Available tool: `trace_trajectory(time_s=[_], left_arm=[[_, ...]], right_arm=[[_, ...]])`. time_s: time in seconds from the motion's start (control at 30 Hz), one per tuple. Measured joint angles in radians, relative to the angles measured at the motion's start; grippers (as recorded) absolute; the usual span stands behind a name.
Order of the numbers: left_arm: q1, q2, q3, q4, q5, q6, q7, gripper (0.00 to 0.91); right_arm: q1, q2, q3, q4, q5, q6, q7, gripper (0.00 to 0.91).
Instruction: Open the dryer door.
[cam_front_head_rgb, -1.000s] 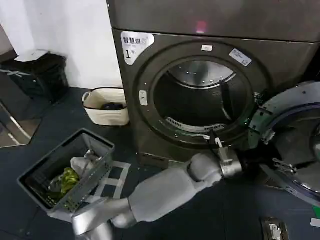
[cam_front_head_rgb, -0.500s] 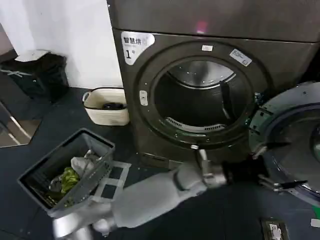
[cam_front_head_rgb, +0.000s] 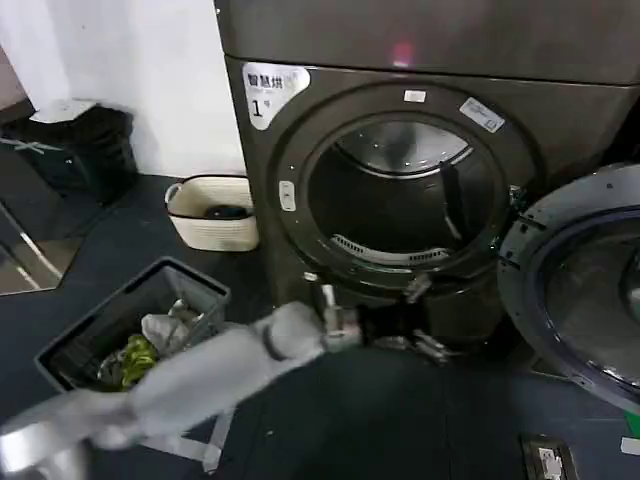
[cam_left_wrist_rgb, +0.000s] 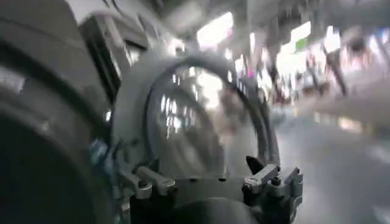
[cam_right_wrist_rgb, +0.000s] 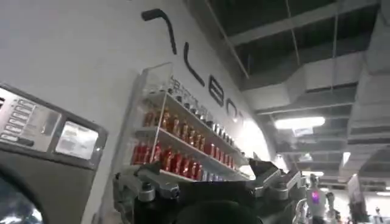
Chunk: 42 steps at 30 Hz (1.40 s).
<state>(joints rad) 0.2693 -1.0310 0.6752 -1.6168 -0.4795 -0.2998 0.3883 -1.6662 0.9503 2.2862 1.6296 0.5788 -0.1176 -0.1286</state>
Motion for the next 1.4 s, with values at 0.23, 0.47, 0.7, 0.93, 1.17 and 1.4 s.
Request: trace_trajectory(time_s=[0.23, 0.47, 0.7, 0.93, 1.17, 1.4], left_arm=[[-0.07, 0.223, 0.042, -0.028, 0.032, 0.12, 0.02, 0.907], [-0.125, 0.417, 0.086, -0.073, 0.018, 0.223, 0.02, 0.907], [-0.14, 0.592, 0.128, -0.089, -0.018, 0.312, 0.019, 0.907], [-0.154, 0.704, 0.131, -0.065, -0.103, 0.436, 0.031, 0.907], [-0.173, 0.766, 0.136, -0.041, -0.086, 0.482, 0.105, 0.907], [-0.146, 0.828, 0.122, -0.022, 0.001, 0.49, 0.154, 0.907]], right_arm=[[0.0, -0.02, 0.02, -0.009, -0.001, -0.014, 0.002, 0.907], [0.005, -0.038, 0.024, -0.012, -0.026, -0.037, 0.001, 0.907], [0.003, -0.054, 0.046, -0.023, -0.03, -0.037, -0.005, 0.907], [0.013, -0.069, 0.044, -0.028, -0.031, -0.038, -0.009, 0.907], [0.013, -0.073, 0.043, -0.03, -0.031, -0.033, -0.013, 0.907], [0.012, -0.076, 0.048, -0.025, -0.03, -0.029, -0.014, 0.907]])
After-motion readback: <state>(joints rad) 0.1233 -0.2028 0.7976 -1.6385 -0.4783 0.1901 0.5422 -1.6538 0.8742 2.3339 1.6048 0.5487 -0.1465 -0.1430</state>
